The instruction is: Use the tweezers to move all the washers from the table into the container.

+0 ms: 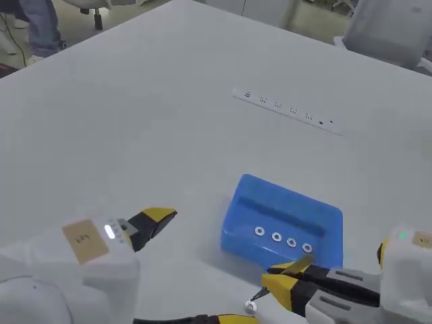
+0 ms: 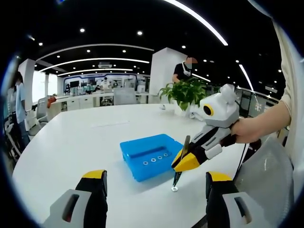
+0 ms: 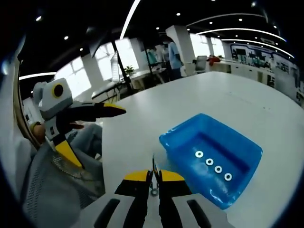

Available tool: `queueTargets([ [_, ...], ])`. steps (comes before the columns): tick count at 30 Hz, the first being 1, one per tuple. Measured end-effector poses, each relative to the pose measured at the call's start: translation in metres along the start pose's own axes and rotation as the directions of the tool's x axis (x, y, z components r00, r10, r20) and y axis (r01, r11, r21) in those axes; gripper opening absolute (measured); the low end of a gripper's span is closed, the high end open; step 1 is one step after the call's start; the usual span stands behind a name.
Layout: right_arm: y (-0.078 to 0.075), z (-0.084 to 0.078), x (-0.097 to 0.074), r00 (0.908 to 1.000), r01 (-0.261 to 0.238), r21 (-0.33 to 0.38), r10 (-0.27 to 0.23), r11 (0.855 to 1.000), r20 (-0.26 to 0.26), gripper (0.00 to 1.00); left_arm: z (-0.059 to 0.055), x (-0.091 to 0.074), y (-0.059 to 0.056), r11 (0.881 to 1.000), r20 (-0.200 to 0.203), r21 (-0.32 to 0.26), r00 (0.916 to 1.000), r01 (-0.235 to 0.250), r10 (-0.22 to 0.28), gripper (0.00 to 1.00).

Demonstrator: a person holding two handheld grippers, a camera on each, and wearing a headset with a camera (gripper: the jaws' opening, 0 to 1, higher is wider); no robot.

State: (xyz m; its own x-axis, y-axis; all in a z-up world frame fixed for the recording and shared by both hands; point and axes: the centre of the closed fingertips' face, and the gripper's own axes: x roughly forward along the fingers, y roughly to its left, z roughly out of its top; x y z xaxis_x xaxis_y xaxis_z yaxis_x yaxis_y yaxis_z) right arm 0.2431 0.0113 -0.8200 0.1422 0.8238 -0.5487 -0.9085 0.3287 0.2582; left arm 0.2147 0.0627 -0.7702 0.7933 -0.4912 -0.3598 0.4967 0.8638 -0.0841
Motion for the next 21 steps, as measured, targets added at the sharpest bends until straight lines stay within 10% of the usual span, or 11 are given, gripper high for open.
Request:
queueTargets([
  [10,0.009,-0.011,0.004,0.9986,-0.032,-0.012,0.031,0.999,-0.042,0.04,-0.001,0.0,0.0,1.0,-0.004,0.002,1.0,0.001,-0.001,0.87],
  [21,0.022,-0.013,0.007,0.9943,-0.037,-0.249,0.011,0.968,-0.106,0.03,-0.001,0.002,0.001,1.0,-0.011,0.007,0.9999,0.005,-0.005,0.86],
])
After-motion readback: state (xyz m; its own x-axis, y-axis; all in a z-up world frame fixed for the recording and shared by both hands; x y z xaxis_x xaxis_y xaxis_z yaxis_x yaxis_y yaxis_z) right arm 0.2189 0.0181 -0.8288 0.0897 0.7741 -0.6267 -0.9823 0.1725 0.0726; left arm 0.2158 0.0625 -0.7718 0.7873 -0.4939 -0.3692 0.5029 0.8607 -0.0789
